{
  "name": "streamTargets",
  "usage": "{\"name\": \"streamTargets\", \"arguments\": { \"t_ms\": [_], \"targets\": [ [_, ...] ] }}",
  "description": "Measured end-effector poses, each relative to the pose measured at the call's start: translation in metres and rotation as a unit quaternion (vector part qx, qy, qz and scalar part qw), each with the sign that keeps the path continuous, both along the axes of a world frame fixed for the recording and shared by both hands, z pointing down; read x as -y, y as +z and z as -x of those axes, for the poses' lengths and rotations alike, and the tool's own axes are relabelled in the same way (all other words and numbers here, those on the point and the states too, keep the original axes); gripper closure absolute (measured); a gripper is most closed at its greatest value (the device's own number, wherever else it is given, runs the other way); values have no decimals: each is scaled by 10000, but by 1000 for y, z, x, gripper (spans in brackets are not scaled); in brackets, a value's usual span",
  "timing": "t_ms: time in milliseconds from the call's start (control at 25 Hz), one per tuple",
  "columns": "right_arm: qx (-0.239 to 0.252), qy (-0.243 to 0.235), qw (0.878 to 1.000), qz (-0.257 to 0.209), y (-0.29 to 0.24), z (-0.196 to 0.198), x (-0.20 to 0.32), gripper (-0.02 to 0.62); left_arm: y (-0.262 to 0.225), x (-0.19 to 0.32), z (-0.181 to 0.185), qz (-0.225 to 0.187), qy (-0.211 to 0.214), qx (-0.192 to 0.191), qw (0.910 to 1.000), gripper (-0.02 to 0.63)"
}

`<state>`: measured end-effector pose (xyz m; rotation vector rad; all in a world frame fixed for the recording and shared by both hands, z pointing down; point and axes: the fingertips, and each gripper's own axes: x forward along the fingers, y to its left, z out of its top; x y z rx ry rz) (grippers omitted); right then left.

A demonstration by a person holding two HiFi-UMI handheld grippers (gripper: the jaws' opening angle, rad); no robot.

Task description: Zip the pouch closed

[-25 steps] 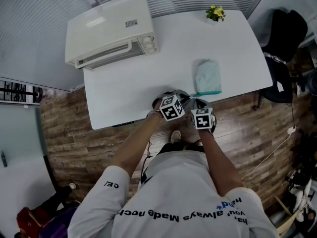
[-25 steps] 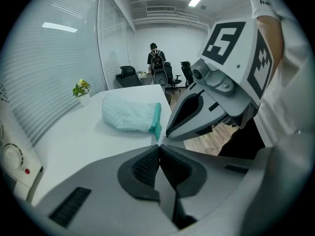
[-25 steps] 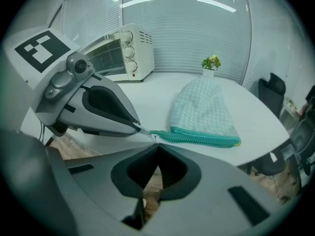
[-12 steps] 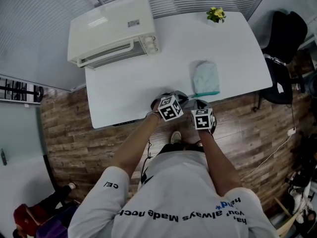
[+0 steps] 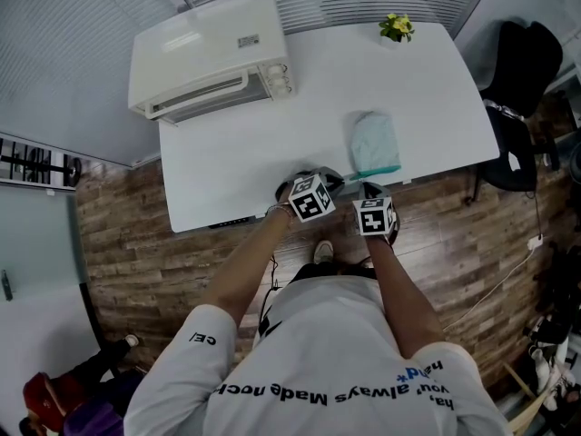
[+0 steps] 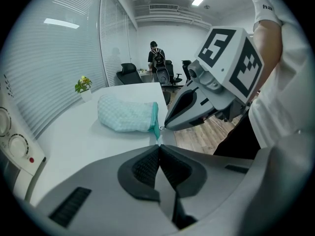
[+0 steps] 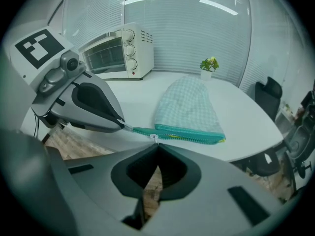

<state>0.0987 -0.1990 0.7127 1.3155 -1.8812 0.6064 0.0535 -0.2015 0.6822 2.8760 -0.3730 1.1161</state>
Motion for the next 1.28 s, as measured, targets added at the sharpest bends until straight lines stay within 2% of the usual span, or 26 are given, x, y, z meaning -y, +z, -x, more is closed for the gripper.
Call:
{"name": "streamTargets", "arguments": {
  "t_ms": [1280],
  "targets": [
    [-101, 257, 9996, 42, 2, -18, -2, 588, 8, -7, 24, 114, -205, 115, 9997, 586]
  ]
}}
